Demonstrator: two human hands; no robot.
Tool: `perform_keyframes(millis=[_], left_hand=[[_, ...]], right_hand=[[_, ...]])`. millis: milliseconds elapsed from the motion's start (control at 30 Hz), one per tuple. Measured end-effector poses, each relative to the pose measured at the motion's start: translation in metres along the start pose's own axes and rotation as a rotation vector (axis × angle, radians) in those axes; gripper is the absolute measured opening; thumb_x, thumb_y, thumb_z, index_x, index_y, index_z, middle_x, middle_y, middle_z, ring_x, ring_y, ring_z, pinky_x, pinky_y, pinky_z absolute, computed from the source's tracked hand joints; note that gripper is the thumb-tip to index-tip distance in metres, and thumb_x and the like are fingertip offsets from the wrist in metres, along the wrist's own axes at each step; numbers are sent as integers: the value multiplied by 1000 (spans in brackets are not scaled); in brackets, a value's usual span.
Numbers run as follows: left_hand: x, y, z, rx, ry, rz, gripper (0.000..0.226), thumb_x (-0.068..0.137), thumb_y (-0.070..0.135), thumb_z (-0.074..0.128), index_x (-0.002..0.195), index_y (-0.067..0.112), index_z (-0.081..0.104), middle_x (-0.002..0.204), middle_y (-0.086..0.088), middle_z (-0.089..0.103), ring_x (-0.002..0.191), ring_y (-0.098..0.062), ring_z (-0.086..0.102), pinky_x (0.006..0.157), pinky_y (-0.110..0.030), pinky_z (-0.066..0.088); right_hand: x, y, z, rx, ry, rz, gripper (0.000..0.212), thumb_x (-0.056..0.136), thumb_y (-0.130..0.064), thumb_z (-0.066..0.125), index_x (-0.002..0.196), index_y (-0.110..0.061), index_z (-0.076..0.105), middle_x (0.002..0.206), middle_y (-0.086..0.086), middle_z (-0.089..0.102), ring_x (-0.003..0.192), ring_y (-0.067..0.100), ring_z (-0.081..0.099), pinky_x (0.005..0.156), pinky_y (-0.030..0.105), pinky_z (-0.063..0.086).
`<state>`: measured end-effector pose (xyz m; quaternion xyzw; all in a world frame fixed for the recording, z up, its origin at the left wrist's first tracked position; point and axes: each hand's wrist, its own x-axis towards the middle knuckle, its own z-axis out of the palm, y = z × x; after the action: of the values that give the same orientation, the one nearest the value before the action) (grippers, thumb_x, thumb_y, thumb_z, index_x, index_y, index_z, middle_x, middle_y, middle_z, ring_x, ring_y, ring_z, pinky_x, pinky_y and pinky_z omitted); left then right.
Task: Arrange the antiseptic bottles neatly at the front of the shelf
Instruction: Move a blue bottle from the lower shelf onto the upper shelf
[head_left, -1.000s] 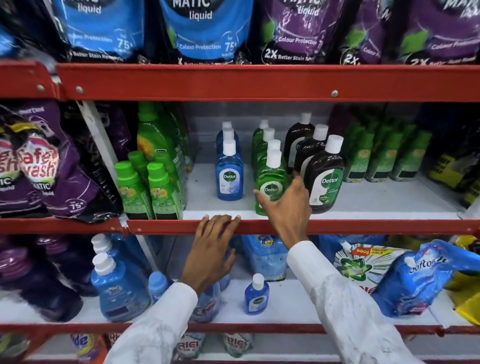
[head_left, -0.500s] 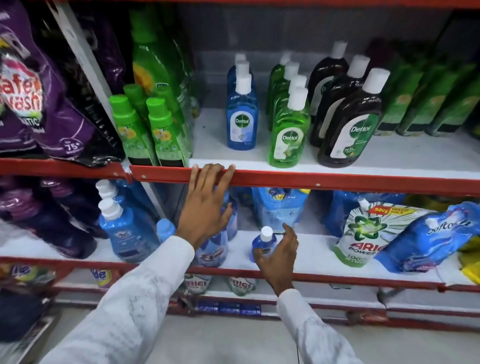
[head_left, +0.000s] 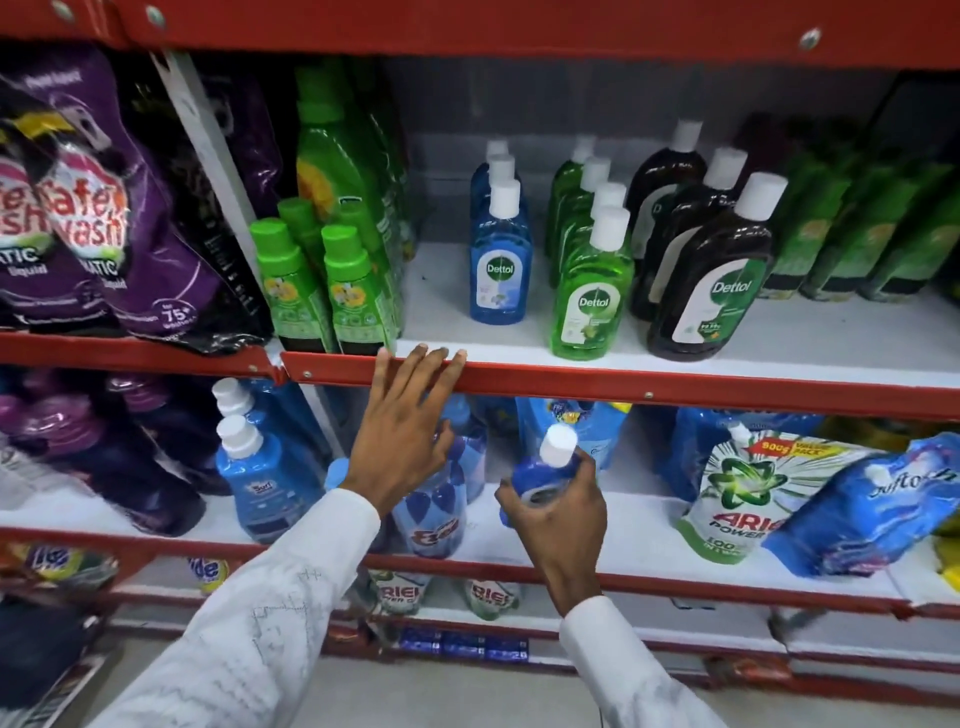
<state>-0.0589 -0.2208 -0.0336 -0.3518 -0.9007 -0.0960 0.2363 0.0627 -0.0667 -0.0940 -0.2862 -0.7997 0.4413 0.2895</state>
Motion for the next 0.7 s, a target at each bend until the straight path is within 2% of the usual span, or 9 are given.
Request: perform_keyframes(millis=[67,167,200,300,367,500,600,700], left_hand=[[-2,-6,2,-14,28,-36,80,81,23,63,153,18,27,149,-10,45,145,-29,33,123,-60,16],[-2,-7,5,-62,41,-50,81,78,20,66,151,15,31,148,-12,48,143,-31,35,122,-60,20],[-2,-6,7,-87,42,-61,80,78,20,65,150,14,33,147,-13,48,142,-32,36,122,-59,20],[-2,-2,8,-132,47,-92,75,78,22,62,148,12,36,146,-14,49,142,-32,37,123,-54,15],[-2,-1,7,-146,40,-99,75,77,24,60,147,11,37,146,-14,49,141,-32,38,123,-50,13],[-2,-3,4,-181,32,-108,74,75,22,62,146,12,41,144,-12,52,140,-30,40,123,-43,8],[0,-4,4,-209,25,-106,73,75,20,64,144,14,43,144,-10,53,139,-28,42,123,-42,8],[0,-6,3,-208,10,-101,72,75,18,63,144,16,44,145,-8,52,139,-26,41,123,-41,8]], right_hand=[[5,-43,-21,84,74,-100,79,54,-51,80,120,-17,51,105,0,67,90,18,63,81,26,51],[20,-97,-39,227,158,-217,76,57,-40,86,120,-14,52,103,-4,64,85,5,58,76,3,42],[26,-111,-40,253,171,-237,76,58,-40,85,121,-14,51,103,-3,64,86,7,60,76,3,43],[49,-144,-32,298,169,-262,75,60,-41,84,121,-17,48,104,-2,66,89,17,66,80,25,53],[65,-157,-20,269,154,-271,74,62,-40,84,121,-15,47,105,-2,63,92,20,65,82,31,53],[92,-169,9,228,112,-274,75,66,-41,84,123,-9,46,114,7,63,101,24,62,81,15,38],[105,-169,26,169,98,-241,72,68,-42,84,116,-3,47,112,15,64,100,31,63,75,19,36],[108,-166,36,131,82,-216,73,69,-39,85,117,1,48,115,19,63,105,34,61,78,21,37]])
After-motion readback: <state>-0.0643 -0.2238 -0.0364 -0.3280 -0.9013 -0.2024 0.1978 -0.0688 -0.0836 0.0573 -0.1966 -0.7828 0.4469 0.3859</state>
